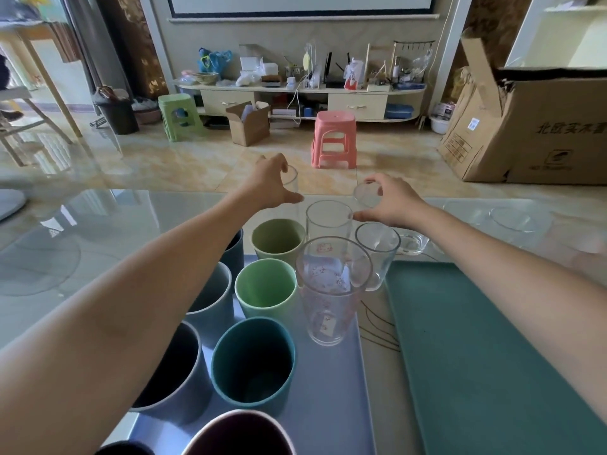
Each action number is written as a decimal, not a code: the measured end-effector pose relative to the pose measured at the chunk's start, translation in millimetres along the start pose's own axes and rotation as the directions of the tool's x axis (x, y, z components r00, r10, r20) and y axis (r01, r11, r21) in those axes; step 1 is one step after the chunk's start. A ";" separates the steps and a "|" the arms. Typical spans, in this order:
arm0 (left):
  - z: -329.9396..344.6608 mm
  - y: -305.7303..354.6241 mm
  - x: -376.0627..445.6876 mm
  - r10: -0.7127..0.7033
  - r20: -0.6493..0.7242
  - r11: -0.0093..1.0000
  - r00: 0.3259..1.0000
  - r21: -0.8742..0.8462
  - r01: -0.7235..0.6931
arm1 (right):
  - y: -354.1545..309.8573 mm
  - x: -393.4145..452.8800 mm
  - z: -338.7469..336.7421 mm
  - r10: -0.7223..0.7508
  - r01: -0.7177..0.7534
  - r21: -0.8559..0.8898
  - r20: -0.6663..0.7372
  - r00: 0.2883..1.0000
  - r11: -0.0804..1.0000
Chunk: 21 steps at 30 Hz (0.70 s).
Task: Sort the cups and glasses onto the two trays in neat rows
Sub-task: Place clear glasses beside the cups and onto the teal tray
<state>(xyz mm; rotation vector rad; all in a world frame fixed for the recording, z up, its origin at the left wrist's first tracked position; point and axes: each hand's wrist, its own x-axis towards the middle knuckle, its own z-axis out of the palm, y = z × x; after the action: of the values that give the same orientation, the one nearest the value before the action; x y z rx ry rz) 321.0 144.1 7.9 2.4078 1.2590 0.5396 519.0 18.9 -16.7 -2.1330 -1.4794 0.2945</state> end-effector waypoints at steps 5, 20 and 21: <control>-34.9 13.8 -15.4 0.014 -0.129 1.000 0.992 -0.019 -0.017 | -4.6 -19.7 -14.3 -0.088 0.103 0.069 -0.191 0.978 0.992; -143.3 100.9 -185.4 0.215 -0.346 0.977 0.913 0.092 -0.195 | -58.2 -196.6 -111.5 -0.230 0.252 0.008 -0.382 0.895 0.968; -145.1 104.0 -197.1 0.219 -0.343 0.976 0.913 0.080 -0.204 | -58.6 -208.5 -111.7 -0.222 0.253 0.035 -0.372 0.901 0.967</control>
<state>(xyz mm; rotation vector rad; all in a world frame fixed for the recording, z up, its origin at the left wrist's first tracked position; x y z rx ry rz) 217.6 -54.7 151.1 2.5796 1.1523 1.0568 443.9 -189.7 84.4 -1.7959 -1.4543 -0.1264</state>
